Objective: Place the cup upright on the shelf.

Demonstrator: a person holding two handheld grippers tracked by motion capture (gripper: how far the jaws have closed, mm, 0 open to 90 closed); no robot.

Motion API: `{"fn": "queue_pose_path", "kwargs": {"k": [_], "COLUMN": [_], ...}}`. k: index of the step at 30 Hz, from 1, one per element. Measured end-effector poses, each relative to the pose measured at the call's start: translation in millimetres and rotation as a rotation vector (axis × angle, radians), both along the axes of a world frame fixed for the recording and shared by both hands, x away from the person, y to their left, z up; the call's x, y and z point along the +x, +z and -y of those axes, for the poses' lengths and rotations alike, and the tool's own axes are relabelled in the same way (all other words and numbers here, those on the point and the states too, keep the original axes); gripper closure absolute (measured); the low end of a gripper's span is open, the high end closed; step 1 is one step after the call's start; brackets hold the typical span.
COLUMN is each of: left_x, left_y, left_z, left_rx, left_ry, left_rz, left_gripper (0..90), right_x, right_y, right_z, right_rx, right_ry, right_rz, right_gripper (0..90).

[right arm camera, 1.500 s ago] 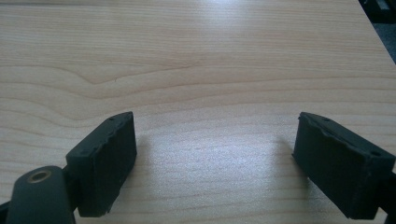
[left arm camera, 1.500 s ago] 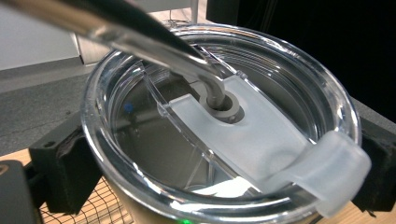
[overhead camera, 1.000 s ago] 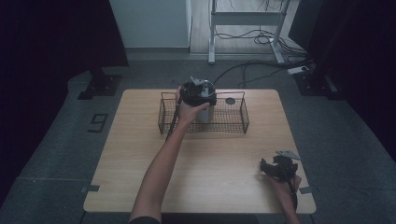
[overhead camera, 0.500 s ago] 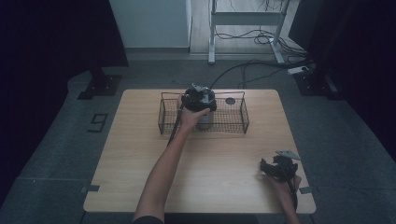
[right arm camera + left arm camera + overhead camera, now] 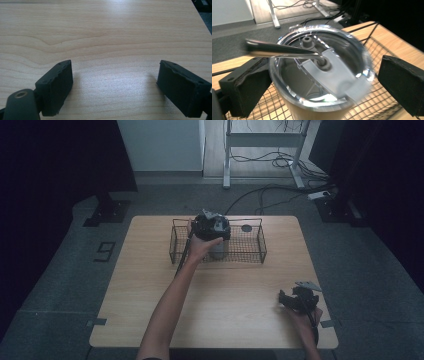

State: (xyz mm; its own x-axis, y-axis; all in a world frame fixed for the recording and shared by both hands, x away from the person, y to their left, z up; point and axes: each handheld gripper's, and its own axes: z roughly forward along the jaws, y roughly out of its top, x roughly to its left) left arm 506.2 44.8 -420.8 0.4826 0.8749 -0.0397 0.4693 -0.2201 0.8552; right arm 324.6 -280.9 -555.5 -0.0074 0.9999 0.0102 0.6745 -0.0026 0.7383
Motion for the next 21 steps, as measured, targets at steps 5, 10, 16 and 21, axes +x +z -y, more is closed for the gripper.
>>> {"fn": "queue_pose_path", "kwargs": {"k": [5, 10, 16, 21], "left_x": [-14.1, -39.5, -61.9, -85.2], "left_y": [8.7, 9.6, 6.6, -1.7], "left_z": [-10.0, -23.8, -38.9, -53.7], "left_rx": [-0.010, 0.007, 0.004, -0.020], "left_ry": [-0.012, -0.021, -0.043, -0.069], "left_rz": [0.005, 0.020, 0.021, 0.015], "left_gripper": [0.0, 0.0, 0.0, 0.0], "right_x": [0.0, 0.0, 0.0, -0.1], "right_y": [0.0, 0.0, 0.0, 0.0], "right_z": [0.0, 0.0, -0.1, 0.2], "right_rx": [-0.001, -0.001, -0.002, 0.000], "right_ry": [-0.001, -0.002, -0.004, -0.004], "right_rz": [0.000, 0.000, 0.000, 0.001], "right_gripper": [12.8, 12.9, 12.9, 13.0]}}
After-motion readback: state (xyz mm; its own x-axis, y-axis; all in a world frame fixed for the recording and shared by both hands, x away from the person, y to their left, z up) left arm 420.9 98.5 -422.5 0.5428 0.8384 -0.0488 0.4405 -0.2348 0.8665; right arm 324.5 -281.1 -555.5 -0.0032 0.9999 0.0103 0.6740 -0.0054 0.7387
